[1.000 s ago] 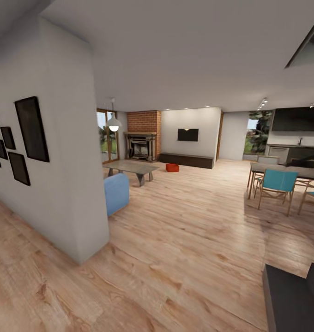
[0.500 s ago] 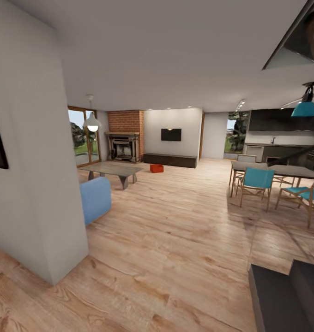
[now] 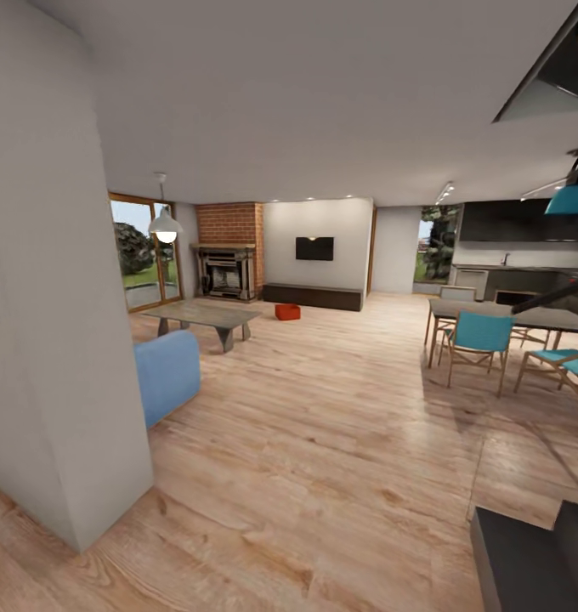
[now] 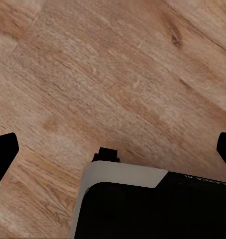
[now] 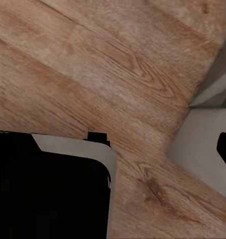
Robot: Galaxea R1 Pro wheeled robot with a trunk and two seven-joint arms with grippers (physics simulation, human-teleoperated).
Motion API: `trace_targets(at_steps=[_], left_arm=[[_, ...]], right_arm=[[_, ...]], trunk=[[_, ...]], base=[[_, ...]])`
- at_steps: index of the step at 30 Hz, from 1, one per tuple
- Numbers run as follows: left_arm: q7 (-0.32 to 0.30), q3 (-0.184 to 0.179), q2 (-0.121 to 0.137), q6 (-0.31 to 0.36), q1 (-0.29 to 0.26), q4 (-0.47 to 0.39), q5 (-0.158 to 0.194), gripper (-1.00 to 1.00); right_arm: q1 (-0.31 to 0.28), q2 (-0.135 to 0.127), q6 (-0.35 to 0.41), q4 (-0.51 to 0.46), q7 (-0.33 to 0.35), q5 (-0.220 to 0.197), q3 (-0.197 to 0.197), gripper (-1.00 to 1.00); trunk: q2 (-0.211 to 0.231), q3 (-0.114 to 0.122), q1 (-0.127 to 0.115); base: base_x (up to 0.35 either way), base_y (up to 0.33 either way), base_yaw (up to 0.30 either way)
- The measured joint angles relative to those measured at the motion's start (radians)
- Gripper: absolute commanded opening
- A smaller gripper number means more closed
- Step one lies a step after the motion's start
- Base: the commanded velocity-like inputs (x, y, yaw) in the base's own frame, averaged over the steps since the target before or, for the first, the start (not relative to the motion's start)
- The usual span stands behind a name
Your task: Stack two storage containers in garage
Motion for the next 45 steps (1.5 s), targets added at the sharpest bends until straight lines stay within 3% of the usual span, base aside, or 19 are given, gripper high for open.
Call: trace_targets(at_steps=[45], left_arm=[[-0.001,0.000,0.000,0.000,0.000,0.000,-0.001,1.00]], right_arm=[[0.000,-0.002,-0.001,0.000,0.000,0.000,0.000,1.00]], trunk=[[0.000,0.000,0.000]], base=[[0.324,0.000,0.000]])
